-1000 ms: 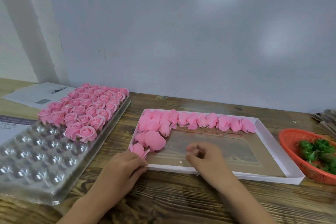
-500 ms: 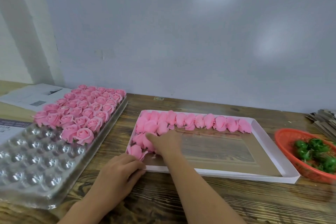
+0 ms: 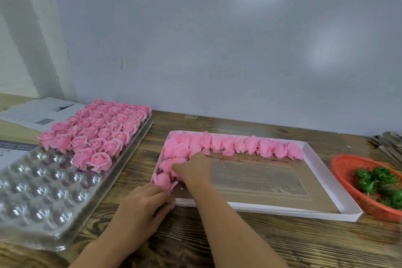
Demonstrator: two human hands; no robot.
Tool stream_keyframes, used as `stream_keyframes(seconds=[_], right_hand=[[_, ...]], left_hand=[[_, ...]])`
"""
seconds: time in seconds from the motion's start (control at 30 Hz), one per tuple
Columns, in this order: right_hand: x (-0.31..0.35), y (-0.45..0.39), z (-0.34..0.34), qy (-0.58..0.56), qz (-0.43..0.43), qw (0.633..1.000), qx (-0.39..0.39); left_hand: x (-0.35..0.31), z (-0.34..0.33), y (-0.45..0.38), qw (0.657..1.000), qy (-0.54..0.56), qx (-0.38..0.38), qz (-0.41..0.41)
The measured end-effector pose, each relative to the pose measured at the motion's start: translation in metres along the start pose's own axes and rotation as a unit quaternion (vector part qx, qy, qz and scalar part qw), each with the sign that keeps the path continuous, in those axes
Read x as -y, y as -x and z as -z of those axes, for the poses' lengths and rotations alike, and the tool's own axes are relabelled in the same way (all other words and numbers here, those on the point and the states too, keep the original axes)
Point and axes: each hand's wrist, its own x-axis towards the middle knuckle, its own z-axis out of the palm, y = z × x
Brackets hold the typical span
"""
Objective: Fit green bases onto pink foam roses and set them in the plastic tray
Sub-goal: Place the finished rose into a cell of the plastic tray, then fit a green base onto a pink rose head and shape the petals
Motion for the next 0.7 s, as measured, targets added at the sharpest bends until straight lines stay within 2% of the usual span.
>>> stream_keyframes(seconds=[0.13, 0.2, 0.3, 0.4, 0.53, 0.6, 0.7], right_hand=[[0.001, -0.003, 0.006, -0.002, -0.023, 1.0, 0.02], [-0.001, -0.005, 0.011, -0.062, -0.067, 0.995, 0.05], [-0.003, -0.003, 0.031, -0.193, -0.127, 0.967, 0.102], [-0.011, 0.003, 0.06, -0.3, -0.119, 0.935, 0.146], [-0.032, 0.01, 0.101, -0.362, -0.08, 0.916, 0.155], [-0.041, 0.014, 0.119, -0.385, -0.058, 0.908, 0.153], [-0.049, 0.022, 0.137, -0.41, -0.019, 0.899, 0.156]], left_hand=[[0.0, 0.002, 0.001, 1.0, 0.008, 0.007, 0.006], [-0.002, 0.004, 0.0, 1.0, 0.013, 0.011, 0.01], [-0.007, 0.009, 0.0, 0.999, 0.018, 0.035, 0.026], [-0.014, 0.013, -0.001, 0.997, 0.04, 0.047, 0.042], [-0.025, 0.018, -0.007, 0.996, 0.047, 0.01, 0.075], [-0.032, 0.019, -0.018, 0.987, 0.087, -0.004, 0.132], [-0.048, 0.017, -0.043, 0.941, 0.219, 0.024, 0.256]])
